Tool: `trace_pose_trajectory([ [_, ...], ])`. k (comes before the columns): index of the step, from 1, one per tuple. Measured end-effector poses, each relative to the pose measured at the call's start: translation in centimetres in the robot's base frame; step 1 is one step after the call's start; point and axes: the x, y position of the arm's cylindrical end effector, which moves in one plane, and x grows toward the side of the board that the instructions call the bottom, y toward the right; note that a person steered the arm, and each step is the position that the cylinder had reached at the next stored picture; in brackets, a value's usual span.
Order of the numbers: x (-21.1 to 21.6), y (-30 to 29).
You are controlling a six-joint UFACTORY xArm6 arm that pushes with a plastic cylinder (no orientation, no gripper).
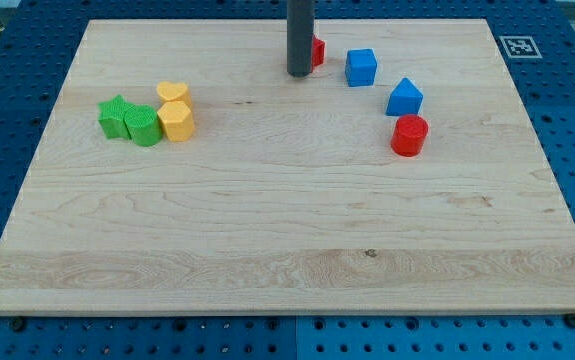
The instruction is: Point your arm at red circle
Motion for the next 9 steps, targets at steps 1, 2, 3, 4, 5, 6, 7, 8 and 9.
trace_pose_trajectory([
  [1, -1.3, 0.0],
  [2, -1.8, 0.0],
  [3, -0.2, 0.0],
  [4, 4.8, 0.6],
  [5, 10.1, 3.7],
  [6, 15.3, 7.6],
  [7, 19.1, 14.1],
  [8, 19.4, 16.1],
  [9, 19.3, 16.1],
])
